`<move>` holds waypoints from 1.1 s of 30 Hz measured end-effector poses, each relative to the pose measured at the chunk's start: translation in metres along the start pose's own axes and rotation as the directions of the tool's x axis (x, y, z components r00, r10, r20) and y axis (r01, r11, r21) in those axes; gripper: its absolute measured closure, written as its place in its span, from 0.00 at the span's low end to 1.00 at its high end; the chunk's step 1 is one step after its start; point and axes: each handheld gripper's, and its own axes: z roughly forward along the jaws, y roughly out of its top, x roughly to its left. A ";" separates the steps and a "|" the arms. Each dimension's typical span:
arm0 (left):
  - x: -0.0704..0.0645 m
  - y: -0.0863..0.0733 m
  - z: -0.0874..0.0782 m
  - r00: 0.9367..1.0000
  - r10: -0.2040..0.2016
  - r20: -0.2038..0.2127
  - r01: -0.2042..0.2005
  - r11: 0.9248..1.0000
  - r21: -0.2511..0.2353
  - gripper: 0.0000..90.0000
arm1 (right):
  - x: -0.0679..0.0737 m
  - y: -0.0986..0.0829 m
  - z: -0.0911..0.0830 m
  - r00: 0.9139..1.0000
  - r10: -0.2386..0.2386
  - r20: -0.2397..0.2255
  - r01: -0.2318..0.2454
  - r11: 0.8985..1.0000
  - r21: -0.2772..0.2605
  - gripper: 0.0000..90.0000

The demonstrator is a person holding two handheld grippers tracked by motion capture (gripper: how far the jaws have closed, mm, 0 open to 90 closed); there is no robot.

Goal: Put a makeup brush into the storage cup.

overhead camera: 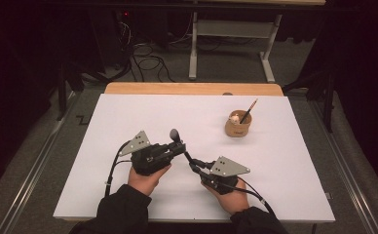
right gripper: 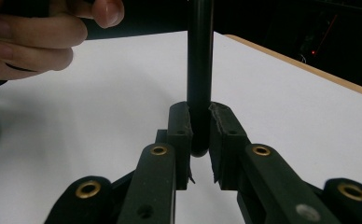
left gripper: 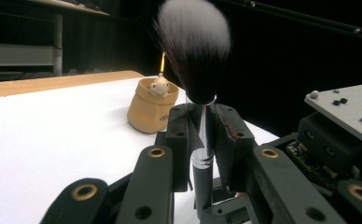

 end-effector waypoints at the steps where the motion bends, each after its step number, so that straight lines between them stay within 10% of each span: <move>1: 0.000 0.000 0.000 1.000 -0.002 0.003 0.002 1.000 -0.001 0.86 | 0.000 0.000 0.000 1.000 0.001 -0.001 -0.001 1.000 0.000 0.90; 33: -0.011 -0.005 0.008 0.994 0.108 -0.023 -0.105 0.989 0.103 0.87 | 0.002 0.006 0.000 0.995 0.096 -0.013 -0.097 0.995 -0.029 0.67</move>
